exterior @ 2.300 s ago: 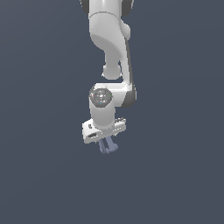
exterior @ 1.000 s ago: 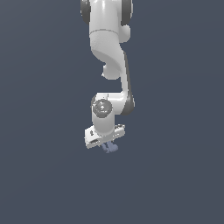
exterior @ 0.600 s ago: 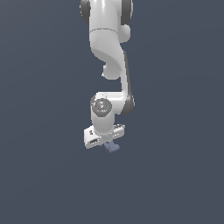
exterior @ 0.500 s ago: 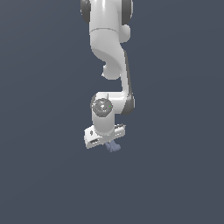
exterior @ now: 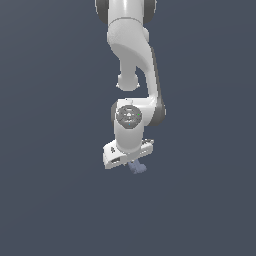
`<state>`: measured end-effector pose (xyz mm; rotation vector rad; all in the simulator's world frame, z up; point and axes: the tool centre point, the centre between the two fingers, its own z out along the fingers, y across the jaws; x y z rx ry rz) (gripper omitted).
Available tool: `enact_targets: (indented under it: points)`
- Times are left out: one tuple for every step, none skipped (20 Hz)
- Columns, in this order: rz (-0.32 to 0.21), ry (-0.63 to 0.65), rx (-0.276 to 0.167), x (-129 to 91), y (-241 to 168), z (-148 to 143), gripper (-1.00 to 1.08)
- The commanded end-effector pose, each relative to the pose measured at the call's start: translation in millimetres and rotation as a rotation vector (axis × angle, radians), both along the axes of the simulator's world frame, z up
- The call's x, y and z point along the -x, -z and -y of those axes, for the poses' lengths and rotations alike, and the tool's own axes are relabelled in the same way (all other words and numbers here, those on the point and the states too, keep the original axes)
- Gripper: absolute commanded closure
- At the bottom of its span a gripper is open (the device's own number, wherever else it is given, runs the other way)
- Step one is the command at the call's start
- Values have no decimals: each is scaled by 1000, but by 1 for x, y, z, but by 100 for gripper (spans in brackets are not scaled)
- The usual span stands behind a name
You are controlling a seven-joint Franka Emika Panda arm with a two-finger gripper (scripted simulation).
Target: Pick up the object and move it to a goal position.
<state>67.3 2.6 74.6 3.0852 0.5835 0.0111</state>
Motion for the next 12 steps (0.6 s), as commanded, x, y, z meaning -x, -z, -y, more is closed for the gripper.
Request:
enact_targets:
  points:
    - [0,-1,0,-6,-19,-14,108]
    - [0,0,0,-9,-26,-20,108]
    - [0,0,0,-12,-34,-27,108]
    - [-1,0,0,-15,-42,-33,108]
    - [-2,0,0,-17,-50,-39,108]
    - [-2,0,0,-20,-58,-45,108]
    - [-3,0,0,-23,-66,-51,108]
    - [-3,0,0,-26,-74,-57,108]
    - [-3,0,0,-29,-82,-63,108]
    - [-3,0,0,-32,-90,-70,108]
    - [-4,0,0,-35,-98,-76,108]
    - [-5,0,0,-38,-105,-81,108]
